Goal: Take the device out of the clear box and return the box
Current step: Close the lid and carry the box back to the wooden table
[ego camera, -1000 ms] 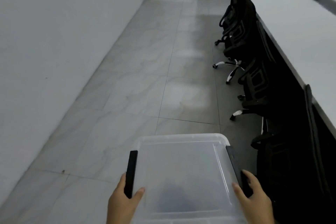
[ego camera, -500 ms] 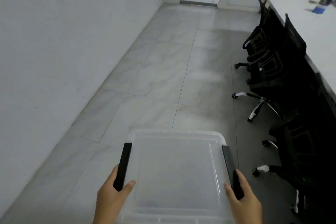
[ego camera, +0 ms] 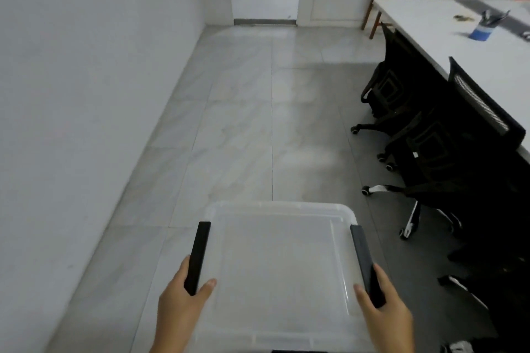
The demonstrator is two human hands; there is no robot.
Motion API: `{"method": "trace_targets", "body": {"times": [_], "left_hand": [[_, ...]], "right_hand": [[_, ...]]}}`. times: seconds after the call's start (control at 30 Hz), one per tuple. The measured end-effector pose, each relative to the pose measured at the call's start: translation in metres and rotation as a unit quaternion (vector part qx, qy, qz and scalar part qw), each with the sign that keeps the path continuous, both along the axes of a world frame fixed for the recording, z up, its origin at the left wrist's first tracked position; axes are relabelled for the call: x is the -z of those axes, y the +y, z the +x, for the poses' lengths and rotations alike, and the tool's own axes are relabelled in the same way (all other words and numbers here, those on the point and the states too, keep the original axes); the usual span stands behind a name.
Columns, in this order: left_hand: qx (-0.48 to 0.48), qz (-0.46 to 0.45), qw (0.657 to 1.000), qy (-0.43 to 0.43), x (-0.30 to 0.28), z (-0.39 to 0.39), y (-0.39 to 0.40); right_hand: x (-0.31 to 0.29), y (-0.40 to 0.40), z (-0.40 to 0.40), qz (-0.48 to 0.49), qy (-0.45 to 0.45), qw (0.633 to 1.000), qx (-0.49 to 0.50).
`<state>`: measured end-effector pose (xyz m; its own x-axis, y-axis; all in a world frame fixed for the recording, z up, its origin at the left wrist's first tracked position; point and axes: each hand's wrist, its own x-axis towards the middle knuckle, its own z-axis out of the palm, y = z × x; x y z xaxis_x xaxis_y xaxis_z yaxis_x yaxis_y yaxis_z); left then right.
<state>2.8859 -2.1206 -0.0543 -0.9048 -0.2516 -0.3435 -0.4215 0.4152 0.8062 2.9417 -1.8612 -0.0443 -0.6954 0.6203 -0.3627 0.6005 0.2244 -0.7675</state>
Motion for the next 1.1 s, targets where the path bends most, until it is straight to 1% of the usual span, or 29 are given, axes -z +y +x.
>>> {"method": "trace_targets", "body": {"times": [0.07,0.13,0.27,0.47,0.67,0.77,0.9,1.0,1.1], "left_hand": [[0.009,-0.001,1.000,-0.030,0.015,-0.058,0.006],[0.019,-0.006,0.998,-0.055,0.025,-0.115,0.016],[0.012,-0.022,0.998,-0.049,0.025,-0.246,0.039],[-0.009,-0.027,1.000,-0.012,-0.003,-0.422,0.062],[-0.037,-0.012,0.999,-0.019,0.015,-0.595,0.080],[-0.039,0.002,0.999,-0.007,0.020,-0.701,0.086],[-0.005,0.000,1.000,0.022,-0.002,-0.837,0.102],[0.028,0.002,0.999,0.028,-0.012,-0.919,0.121],[0.047,0.003,0.999,0.005,0.001,-1.008,0.152]], "right_hand": [[0.010,0.008,-0.051,0.002,-0.015,1.000,0.023],[0.019,0.016,-0.104,-0.007,-0.035,0.999,0.024],[0.022,0.045,-0.244,-0.006,-0.048,0.999,0.002],[-0.008,0.066,-0.432,0.003,-0.012,1.000,-0.020],[0.010,0.082,-0.609,-0.010,-0.015,1.000,-0.015],[0.017,0.089,-0.710,-0.013,-0.016,1.000,0.001],[0.002,0.101,-0.831,-0.021,0.009,0.999,0.044],[-0.005,0.111,-0.896,-0.029,0.011,0.996,0.081],[0.007,0.138,-0.970,-0.027,-0.004,0.992,0.123]]}}
